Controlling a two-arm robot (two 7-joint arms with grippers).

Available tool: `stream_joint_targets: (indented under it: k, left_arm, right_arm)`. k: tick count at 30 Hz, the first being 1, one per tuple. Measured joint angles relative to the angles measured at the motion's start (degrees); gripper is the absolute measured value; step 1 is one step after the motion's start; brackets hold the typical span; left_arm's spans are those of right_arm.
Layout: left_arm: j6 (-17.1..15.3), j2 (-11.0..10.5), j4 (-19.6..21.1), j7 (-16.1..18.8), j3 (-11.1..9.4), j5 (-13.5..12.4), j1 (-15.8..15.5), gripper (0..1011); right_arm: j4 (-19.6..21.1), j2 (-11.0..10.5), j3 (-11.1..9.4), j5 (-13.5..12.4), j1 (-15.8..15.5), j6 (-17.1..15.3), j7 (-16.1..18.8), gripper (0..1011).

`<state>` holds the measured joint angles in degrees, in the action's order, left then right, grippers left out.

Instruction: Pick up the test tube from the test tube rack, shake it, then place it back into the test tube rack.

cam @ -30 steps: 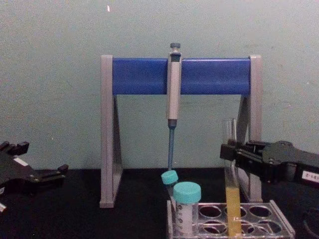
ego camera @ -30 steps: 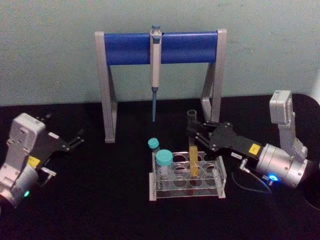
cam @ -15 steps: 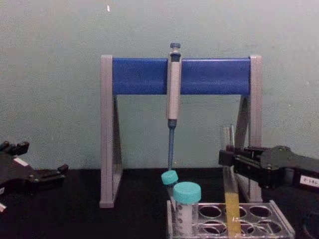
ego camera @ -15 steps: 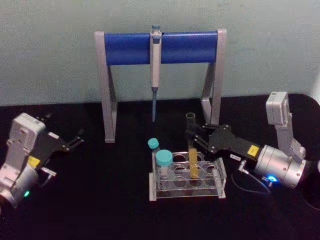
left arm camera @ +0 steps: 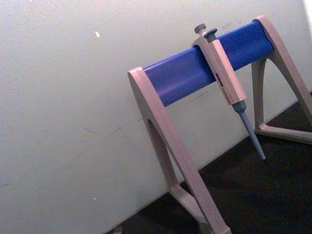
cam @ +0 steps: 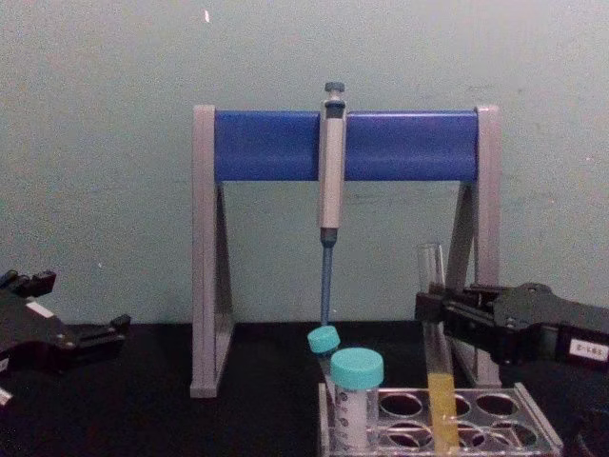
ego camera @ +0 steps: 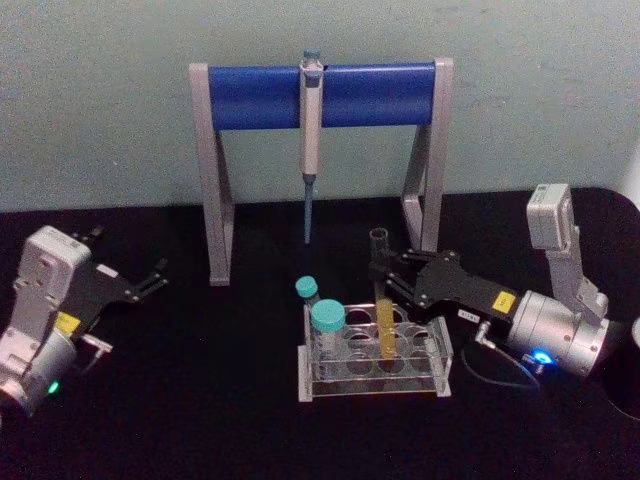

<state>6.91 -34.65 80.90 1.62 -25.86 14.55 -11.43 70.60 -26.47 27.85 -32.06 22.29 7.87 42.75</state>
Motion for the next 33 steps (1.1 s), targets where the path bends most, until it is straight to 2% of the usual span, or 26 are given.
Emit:
stream_joint_targets:
  k: [33]
  left_arm:
    - [0.0, 0.0, 0.0, 0.0, 0.0, 0.0, 0.0, 1001]
  right_arm:
    - [0.07, -0.07, 0.07, 0.15, 0.04, -0.41, -0.28, 248]
